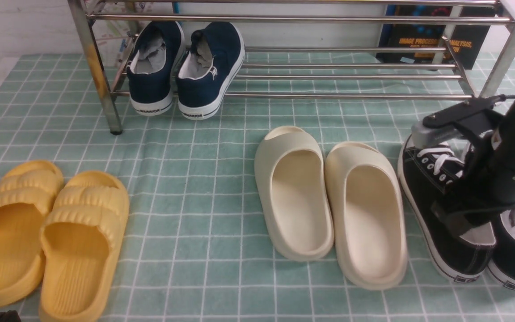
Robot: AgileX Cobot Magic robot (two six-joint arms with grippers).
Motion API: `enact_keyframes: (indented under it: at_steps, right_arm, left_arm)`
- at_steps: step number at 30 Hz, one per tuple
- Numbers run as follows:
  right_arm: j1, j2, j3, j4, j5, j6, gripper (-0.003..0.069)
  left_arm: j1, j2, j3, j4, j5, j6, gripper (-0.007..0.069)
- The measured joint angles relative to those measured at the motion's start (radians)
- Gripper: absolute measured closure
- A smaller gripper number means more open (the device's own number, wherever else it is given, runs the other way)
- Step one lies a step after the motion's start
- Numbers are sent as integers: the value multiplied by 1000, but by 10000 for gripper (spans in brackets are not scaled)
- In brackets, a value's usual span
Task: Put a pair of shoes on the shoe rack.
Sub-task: Use the right arm to grab the shoe closest to it, then use the right arm to put a shoe into the shoe rack
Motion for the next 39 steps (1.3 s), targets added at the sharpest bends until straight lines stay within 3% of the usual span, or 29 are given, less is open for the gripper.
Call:
enact_keyframes:
  at_steps: [2,5,9,14,15,16,17,19,29,39]
  right_arm:
    - [0,46,-1,-9,-10,20,145]
    - [1,93,-1,0,-31,27,106]
    - [1,162,-1,17,-59,27,139]
    - [2,177,-1,17,-63,31,356]
    - [2,167,-1,16,-63,32,467]
    - [2,165,-1,17,-63,32,496]
    - [3,148,-1,18,-62,35,587]
    - [2,118,-1,18,-52,35,639]
    - [3,-16,-110,32,122,35,640]
    - [3,48,-272,45,127,38,640]
  left_arm:
    - [0,0,0,0,0,0,566]
    - [0,0,0,0,0,0,564]
    - [0,0,0,0,0,0,562]
    - [0,0,0,0,0,0,554]
    - [0,0,0,0,0,0,552]
    - [0,0,0,0,0,0,552]
    - [0,0,0,0,0,0,552]
    - [0,0,0,0,0,0,552]
    - [0,0,0,0,0,0,545]
    - [0,0,0,0,0,0,533]
